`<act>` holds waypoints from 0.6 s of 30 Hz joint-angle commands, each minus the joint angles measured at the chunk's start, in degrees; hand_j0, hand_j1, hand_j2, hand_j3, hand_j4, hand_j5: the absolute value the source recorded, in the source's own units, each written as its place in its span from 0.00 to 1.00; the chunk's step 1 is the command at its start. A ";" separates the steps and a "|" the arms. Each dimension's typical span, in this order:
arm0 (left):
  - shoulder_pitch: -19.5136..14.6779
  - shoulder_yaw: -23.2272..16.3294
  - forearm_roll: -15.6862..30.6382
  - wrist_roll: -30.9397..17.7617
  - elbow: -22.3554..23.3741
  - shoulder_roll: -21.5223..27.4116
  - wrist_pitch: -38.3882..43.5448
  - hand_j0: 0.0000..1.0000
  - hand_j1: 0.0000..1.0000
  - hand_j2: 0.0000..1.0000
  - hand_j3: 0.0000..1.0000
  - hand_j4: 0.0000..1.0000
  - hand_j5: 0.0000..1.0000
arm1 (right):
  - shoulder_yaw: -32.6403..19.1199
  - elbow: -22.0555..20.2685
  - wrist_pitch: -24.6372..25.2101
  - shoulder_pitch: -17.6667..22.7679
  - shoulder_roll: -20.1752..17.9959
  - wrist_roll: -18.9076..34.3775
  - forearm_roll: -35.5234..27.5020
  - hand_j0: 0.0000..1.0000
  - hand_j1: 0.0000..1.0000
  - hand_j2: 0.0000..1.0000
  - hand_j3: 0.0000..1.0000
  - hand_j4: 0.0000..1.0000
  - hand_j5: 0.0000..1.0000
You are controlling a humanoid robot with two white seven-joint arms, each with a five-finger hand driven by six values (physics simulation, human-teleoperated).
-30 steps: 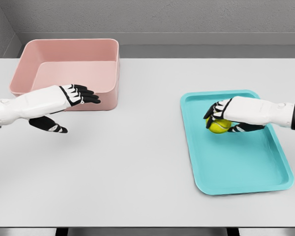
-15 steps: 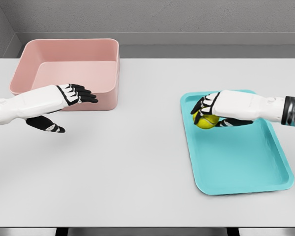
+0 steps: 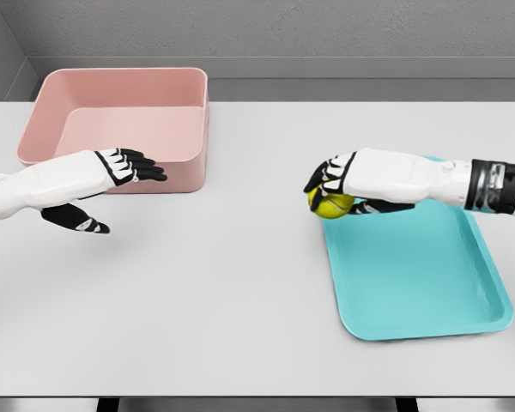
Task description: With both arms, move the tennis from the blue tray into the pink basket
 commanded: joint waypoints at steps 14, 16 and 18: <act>0.44 0.03 2.09 0.21 0.00 1.29 0.10 1.00 1.00 1.00 1.00 1.00 1.00 | 0.88 -0.33 0.12 -1.41 9.01 0.40 -0.33 0.59 0.59 0.59 0.59 0.59 0.59; 0.97 0.03 2.18 0.21 0.00 1.38 0.10 1.00 1.00 1.00 1.00 1.00 1.00 | 1.23 -0.24 0.12 -1.41 9.80 0.57 -0.32 0.59 0.59 0.59 0.59 0.59 0.59; 0.97 0.03 2.44 0.21 0.00 1.56 0.10 1.00 1.00 1.00 1.00 1.00 1.00 | 1.41 -0.07 0.12 -1.58 10.59 0.57 -0.32 0.59 0.59 0.59 0.59 0.59 0.59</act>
